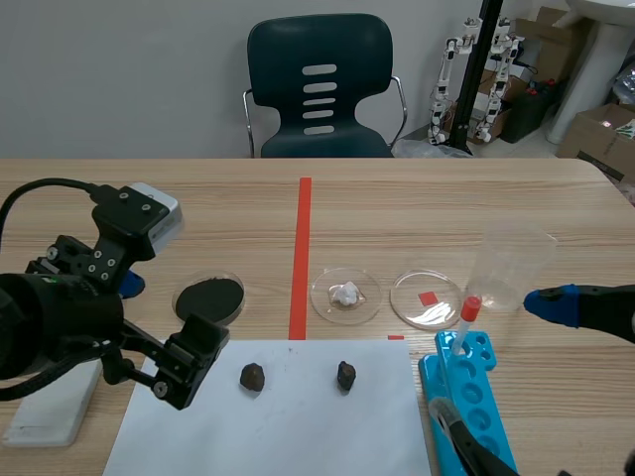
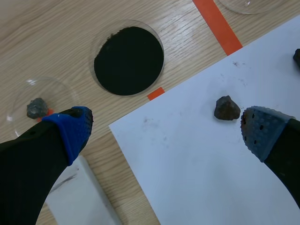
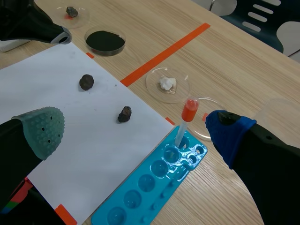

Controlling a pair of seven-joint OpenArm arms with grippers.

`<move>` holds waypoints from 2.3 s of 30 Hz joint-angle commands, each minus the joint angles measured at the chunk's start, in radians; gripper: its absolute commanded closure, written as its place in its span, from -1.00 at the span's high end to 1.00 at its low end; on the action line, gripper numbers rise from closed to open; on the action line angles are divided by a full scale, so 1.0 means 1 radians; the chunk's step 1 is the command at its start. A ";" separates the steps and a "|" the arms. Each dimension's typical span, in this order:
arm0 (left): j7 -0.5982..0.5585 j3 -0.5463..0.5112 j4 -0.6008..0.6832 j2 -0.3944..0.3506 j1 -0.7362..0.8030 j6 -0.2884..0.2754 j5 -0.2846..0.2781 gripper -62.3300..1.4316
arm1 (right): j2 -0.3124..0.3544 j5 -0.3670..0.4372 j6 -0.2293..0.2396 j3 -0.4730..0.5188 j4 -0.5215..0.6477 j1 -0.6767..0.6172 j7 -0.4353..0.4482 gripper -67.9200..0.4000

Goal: Pick up the right mineral with the left hand

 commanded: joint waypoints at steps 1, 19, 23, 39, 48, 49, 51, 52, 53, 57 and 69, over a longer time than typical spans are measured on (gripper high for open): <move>0.014 0.011 0.014 0.031 -0.027 0.014 0.000 1.00 | 0.000 0.007 -0.003 0.006 0.005 0.006 0.012 0.88; 0.266 0.224 -0.235 0.312 -0.271 0.089 0.013 1.00 | 0.000 0.007 -0.003 0.006 0.005 0.006 0.012 0.88; 0.290 0.259 -0.285 0.368 -0.306 0.090 0.016 1.00 | 0.000 0.007 -0.003 0.006 0.005 0.006 0.012 0.88; 0.340 0.298 -0.497 0.541 -0.397 0.111 0.043 1.00 | 0.000 0.007 -0.003 0.006 0.005 0.006 0.012 0.88; 0.344 0.298 -0.581 0.599 -0.419 0.134 0.061 1.00 | 0.000 0.007 -0.003 0.006 0.005 0.006 0.012 0.88; 0.343 0.298 -0.587 0.604 -0.419 0.134 0.064 1.00 | 0.000 0.007 -0.003 0.006 0.005 0.006 0.012 0.88; 0.338 0.298 -0.602 0.612 -0.419 0.140 0.066 1.00 | 0.000 0.007 -0.003 0.006 0.005 0.006 0.012 0.88; 0.332 0.298 -0.611 0.616 -0.419 0.142 0.066 1.00 | 0.000 0.007 -0.003 0.006 0.005 0.006 0.012 0.88; 0.327 0.298 -0.619 0.621 -0.419 0.142 0.066 1.00 | 0.000 0.007 -0.003 0.006 0.005 0.006 0.012 0.88; 0.313 0.298 -0.643 0.636 -0.419 0.143 0.066 1.00 | 0.000 0.007 -0.003 0.006 0.005 0.006 0.012 0.88; 0.248 0.298 -0.678 0.656 -0.414 0.161 0.072 1.00 | 0.000 0.007 -0.003 0.006 0.005 0.006 0.012 0.88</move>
